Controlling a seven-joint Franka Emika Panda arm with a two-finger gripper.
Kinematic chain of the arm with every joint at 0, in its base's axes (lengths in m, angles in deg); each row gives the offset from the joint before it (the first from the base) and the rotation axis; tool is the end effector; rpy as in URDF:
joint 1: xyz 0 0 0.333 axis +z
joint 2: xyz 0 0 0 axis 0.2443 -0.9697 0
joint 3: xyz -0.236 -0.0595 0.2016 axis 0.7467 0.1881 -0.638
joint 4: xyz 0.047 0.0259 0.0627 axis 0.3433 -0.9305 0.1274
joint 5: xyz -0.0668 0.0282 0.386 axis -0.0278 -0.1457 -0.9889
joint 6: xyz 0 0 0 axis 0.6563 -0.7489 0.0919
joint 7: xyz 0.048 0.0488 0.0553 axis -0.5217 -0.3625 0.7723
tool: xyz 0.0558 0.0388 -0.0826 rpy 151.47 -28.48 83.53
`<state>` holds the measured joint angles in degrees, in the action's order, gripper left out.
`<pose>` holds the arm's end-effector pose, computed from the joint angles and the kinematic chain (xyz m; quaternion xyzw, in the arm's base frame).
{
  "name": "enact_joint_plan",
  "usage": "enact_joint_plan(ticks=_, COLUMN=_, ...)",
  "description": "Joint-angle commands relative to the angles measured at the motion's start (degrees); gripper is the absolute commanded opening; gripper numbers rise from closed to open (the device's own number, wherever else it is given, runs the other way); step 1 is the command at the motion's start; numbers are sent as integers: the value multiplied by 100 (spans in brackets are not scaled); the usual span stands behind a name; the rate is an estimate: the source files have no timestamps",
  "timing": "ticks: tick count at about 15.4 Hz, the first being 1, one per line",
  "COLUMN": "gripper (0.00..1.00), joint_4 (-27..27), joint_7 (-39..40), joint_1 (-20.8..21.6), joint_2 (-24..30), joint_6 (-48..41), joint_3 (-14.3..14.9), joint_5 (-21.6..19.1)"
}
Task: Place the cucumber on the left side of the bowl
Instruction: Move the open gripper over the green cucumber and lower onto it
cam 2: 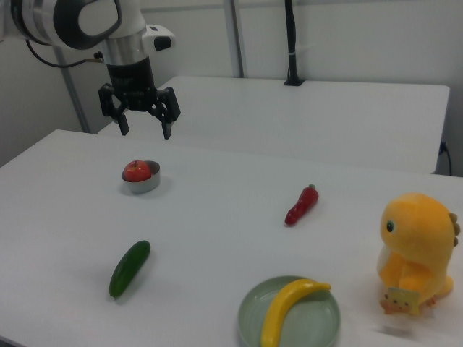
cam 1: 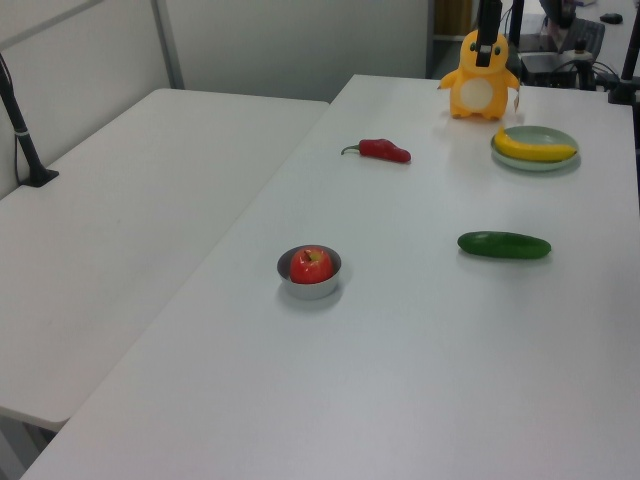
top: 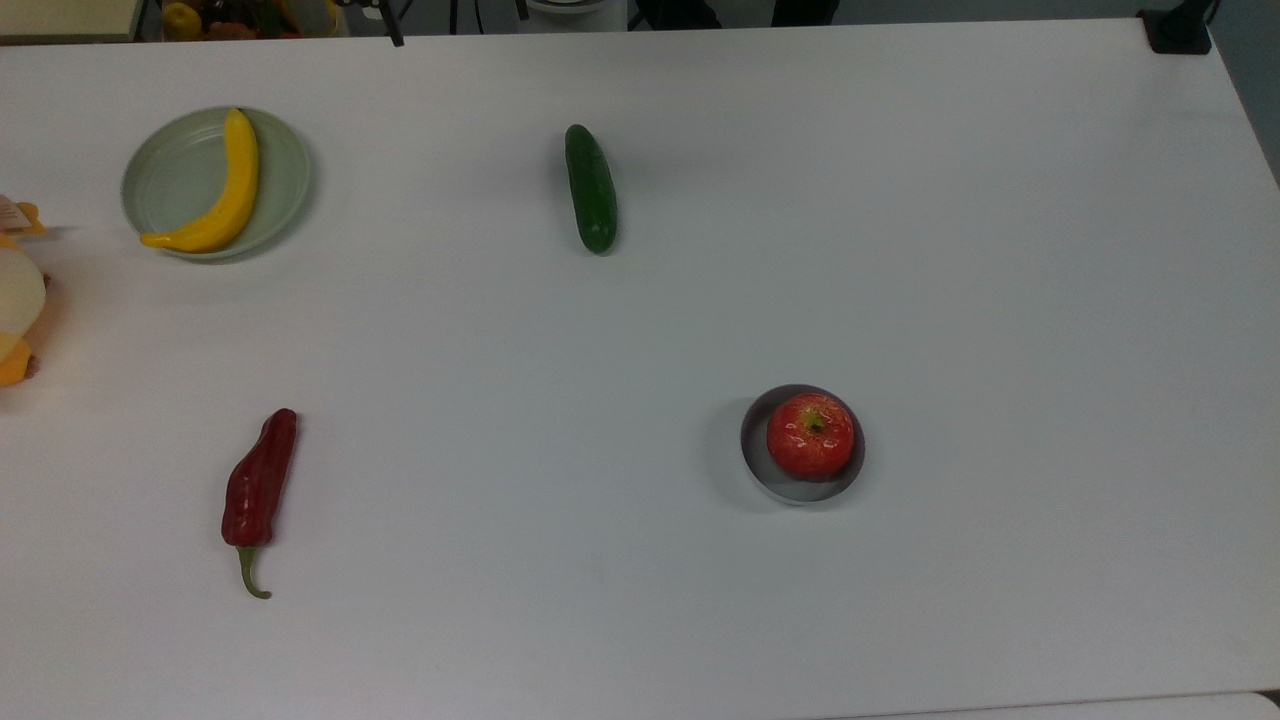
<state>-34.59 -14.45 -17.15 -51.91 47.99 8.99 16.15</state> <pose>0.5697 -0.0163 0.6246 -0.9890 -0.1384 -0.0364 0.0359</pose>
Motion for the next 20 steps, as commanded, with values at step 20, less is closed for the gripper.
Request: enact_joint_plan(ticks=20, gripper=100, joint_4=-2775, joint_7=320, joint_1=670, joint_2=85, joint_6=862, joint_3=-43, joint_5=410)
